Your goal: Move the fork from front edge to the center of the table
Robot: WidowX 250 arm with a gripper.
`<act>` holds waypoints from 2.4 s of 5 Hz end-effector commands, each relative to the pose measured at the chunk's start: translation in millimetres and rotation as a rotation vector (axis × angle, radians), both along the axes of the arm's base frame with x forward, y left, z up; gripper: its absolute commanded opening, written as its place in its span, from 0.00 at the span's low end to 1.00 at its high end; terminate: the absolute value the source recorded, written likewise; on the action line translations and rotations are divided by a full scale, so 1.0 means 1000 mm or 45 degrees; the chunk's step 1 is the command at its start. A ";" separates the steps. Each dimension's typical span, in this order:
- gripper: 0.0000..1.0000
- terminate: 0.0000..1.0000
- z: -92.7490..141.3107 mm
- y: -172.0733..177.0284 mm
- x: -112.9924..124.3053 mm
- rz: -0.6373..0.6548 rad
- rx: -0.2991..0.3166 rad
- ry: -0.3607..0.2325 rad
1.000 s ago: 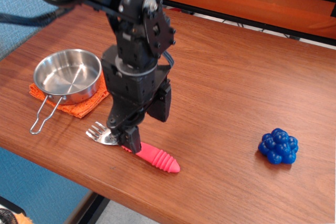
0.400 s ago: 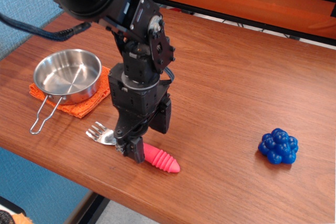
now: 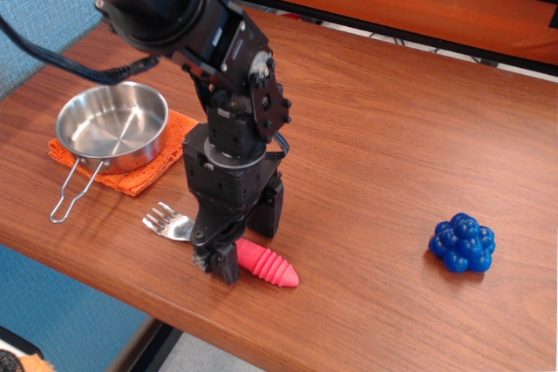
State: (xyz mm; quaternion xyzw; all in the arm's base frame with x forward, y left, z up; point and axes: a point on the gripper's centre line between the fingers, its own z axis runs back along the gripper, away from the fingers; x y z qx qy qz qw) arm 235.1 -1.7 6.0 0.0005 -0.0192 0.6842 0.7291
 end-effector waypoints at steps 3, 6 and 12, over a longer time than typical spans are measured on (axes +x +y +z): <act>0.00 0.00 0.009 -0.001 -0.007 -0.004 -0.019 -0.037; 0.00 0.00 0.047 -0.002 0.008 -0.543 0.184 0.013; 0.00 0.00 0.038 -0.001 0.102 -1.702 0.213 0.030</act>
